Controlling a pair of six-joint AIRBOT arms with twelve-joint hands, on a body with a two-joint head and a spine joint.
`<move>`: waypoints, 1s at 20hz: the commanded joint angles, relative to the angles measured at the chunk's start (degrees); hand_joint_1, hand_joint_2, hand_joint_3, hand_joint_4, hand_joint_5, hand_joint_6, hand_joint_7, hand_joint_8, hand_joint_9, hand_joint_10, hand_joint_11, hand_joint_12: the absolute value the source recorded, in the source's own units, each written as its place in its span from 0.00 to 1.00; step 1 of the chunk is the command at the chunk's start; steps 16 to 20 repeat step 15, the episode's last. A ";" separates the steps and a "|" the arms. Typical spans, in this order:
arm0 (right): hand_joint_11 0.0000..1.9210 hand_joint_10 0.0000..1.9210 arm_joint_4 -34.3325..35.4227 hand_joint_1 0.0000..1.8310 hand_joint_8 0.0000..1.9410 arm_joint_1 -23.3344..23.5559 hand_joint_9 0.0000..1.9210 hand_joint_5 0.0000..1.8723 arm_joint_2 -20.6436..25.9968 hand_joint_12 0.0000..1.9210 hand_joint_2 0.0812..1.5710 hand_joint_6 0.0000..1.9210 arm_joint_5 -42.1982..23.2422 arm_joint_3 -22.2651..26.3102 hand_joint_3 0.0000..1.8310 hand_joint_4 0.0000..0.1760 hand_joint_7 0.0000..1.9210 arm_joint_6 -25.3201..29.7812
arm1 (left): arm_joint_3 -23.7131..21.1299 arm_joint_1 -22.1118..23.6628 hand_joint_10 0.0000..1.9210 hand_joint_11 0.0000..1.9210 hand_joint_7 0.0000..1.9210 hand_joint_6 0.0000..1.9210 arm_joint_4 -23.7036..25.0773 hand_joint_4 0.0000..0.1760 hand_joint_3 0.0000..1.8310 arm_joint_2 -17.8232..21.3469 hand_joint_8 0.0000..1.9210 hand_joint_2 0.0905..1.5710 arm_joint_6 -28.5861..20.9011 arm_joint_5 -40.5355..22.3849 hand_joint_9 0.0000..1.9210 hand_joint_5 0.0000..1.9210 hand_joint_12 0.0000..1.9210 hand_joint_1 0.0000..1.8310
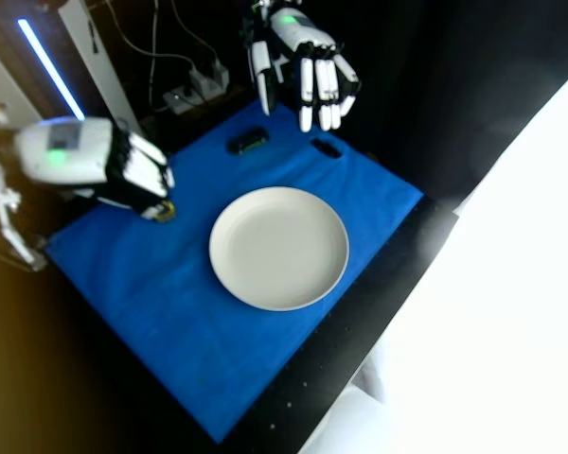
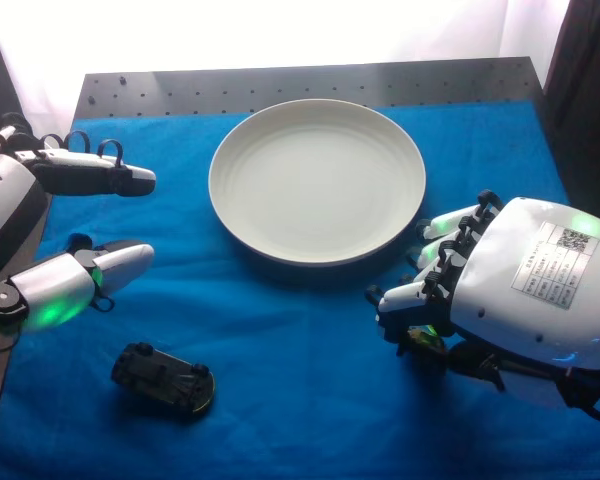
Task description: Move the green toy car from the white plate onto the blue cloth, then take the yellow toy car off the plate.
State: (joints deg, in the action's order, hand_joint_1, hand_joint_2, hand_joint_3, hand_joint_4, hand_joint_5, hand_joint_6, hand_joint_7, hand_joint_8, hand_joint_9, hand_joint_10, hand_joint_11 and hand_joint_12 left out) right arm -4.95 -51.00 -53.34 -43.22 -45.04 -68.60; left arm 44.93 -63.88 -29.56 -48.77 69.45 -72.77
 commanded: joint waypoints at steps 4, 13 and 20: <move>0.05 0.43 0.94 0.66 0.25 -0.16 0.25 0.41 -0.25 0.78 0.55 0.16 -5.49 -0.31 0.00 0.00 0.38 -0.19 | -0.01 0.16 0.01 0.03 0.34 0.00 1.49 0.60 0.00 0.23 0.00 0.70 -0.25 -7.36 0.31 0.43 0.67 0.40; 0.00 0.51 2.27 0.58 0.38 -0.16 0.17 0.39 2.13 0.80 0.52 0.09 -6.82 0.27 0.00 0.00 0.26 -0.19 | -0.16 -0.30 0.00 0.04 0.33 0.00 1.21 0.51 0.00 0.26 0.00 0.70 -0.43 -8.35 0.31 0.43 0.64 0.42; 0.02 0.58 3.13 0.60 0.44 -0.16 0.21 0.42 3.27 0.84 0.52 0.13 -9.56 0.42 0.00 0.00 0.30 -0.19 | -0.16 -0.31 0.00 0.06 0.34 0.00 1.21 0.59 0.00 0.31 0.00 0.70 -0.50 -8.74 0.32 0.43 0.63 0.43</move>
